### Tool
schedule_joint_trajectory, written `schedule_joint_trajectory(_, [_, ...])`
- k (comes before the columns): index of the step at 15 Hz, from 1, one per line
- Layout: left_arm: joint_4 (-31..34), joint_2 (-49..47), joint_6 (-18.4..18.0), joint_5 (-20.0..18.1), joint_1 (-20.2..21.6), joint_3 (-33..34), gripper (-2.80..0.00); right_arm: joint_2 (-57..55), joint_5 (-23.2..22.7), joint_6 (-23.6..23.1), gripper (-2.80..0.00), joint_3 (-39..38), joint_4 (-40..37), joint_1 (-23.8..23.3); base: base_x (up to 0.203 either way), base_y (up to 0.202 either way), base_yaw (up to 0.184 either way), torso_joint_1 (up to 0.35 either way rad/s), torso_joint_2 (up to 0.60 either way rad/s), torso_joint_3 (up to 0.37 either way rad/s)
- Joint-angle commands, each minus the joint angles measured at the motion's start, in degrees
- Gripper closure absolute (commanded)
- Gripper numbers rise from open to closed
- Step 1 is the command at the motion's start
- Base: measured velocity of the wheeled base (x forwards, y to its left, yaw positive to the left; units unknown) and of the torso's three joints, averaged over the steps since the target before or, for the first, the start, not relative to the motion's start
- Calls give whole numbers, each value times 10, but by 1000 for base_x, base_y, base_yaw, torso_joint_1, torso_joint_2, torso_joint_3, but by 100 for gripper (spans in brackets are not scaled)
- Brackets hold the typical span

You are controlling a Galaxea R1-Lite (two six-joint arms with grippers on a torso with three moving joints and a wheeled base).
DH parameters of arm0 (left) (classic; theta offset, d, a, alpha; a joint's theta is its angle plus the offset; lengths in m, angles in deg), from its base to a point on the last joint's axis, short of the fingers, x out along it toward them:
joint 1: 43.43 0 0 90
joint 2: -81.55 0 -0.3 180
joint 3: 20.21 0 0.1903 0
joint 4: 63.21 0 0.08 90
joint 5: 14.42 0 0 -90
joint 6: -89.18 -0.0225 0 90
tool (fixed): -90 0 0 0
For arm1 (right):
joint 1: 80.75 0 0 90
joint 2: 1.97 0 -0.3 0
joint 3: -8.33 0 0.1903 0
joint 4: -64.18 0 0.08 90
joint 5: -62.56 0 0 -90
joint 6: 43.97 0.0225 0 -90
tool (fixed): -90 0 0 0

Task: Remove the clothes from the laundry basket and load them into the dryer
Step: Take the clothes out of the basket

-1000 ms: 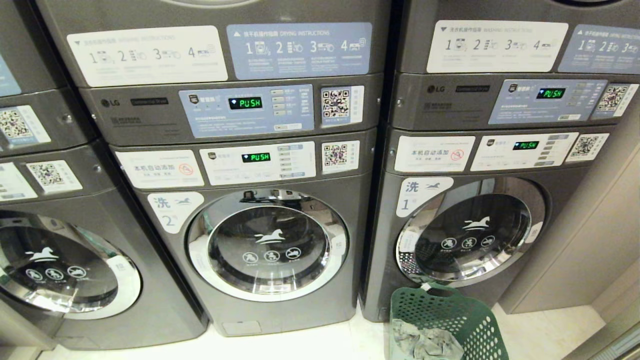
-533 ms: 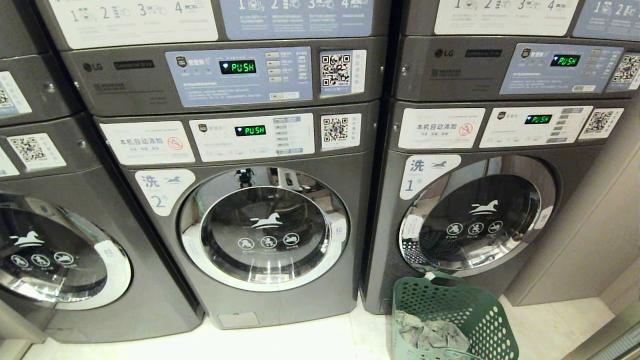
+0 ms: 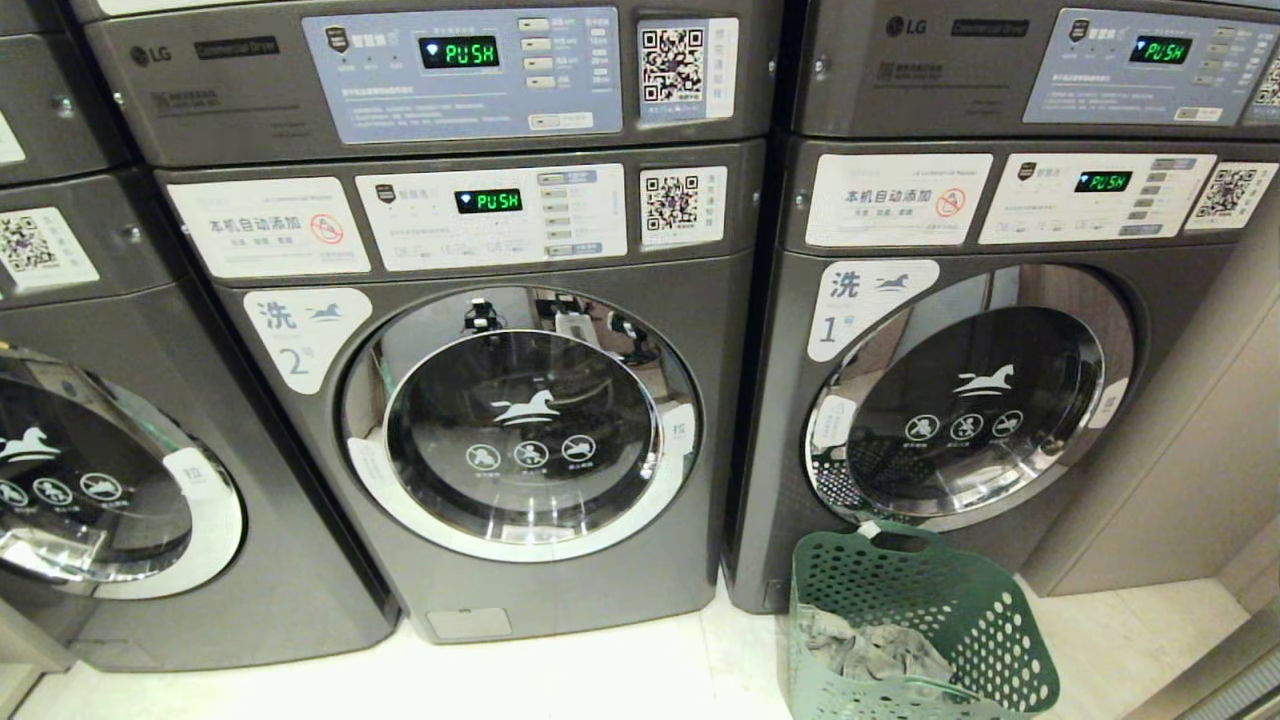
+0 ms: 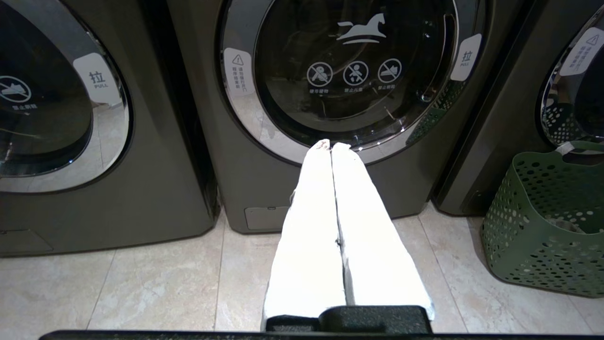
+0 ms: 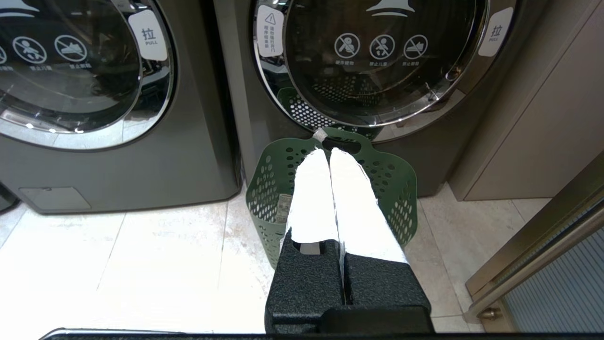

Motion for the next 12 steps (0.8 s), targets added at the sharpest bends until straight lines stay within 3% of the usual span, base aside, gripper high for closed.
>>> schedule_joint_trajectory(1, [0, 0, 0, 0, 0, 0, 0, -1, 0, -1, 0, 0, 0, 0, 0, 0, 0, -41, 100, 61])
schedule_joint_trajectory(12, [0, 0, 0, 0, 0, 0, 0, -1, -1, -3, 0, -1, 1, 0, 0, 0, 0, -3, 8, 5])
